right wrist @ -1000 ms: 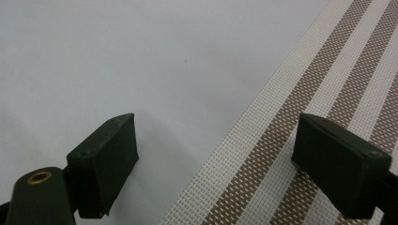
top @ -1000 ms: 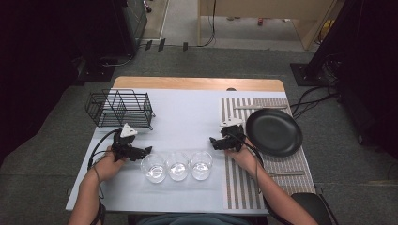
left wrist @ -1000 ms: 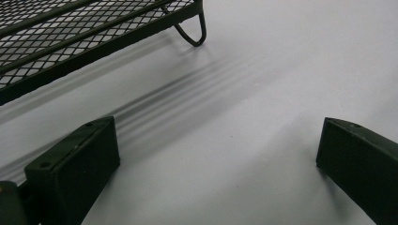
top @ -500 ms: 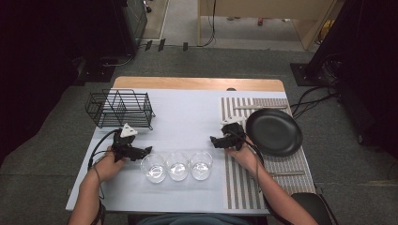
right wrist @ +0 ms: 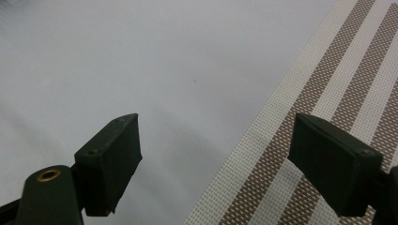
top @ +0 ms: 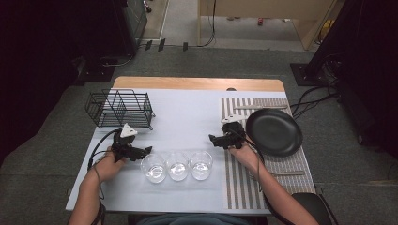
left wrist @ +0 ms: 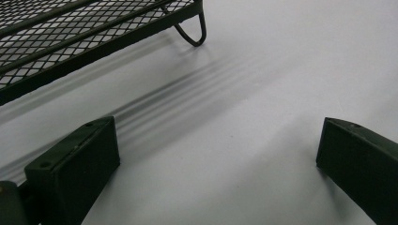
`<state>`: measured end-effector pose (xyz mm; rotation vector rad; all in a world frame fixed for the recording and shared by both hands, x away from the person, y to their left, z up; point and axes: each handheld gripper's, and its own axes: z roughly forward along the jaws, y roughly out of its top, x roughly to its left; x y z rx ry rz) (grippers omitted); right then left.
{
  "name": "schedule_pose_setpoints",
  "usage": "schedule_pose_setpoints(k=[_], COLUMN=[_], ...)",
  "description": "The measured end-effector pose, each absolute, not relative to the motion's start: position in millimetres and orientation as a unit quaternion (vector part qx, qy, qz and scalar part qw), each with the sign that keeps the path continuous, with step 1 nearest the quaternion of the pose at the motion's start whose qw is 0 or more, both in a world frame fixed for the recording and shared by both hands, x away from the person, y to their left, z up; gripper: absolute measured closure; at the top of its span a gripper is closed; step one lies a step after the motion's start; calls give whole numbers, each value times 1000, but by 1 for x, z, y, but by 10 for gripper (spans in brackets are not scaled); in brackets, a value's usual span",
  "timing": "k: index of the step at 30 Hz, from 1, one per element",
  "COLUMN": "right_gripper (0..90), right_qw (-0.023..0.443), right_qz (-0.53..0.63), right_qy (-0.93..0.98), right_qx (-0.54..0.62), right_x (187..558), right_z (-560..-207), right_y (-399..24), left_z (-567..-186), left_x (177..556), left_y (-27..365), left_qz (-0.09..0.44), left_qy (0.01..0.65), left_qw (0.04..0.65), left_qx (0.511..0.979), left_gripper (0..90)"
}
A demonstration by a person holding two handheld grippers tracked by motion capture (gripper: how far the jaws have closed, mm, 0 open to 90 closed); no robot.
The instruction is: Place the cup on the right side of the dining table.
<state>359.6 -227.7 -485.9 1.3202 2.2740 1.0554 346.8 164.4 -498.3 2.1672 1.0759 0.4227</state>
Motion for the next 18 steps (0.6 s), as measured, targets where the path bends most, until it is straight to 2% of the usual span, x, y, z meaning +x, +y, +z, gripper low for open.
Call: schedule_pose_setpoints(k=[9, 12, 15, 18], right_gripper=[170, 128, 0, 0], right_qw=[133, 129, 126, 123], right_qz=[383, 392, 396, 398], right_qy=[796, 795, 793, 796], right_qx=[449, 446, 445, 439], right_x=[358, 357, 357, 356], right_z=[-483, -482, -481, -479], right_y=[-229, -229, -230, -229], left_z=[-498, -498, -498, -498], left_x=[347, 347, 347, 347], left_y=[164, 164, 164, 164], left_qz=[163, 163, 163, 163], left_qy=[413, 413, 413, 413], left_qw=[337, 337, 337, 336], left_qx=[831, 831, 831, 831], left_gripper=[0, 0, 0, 0])
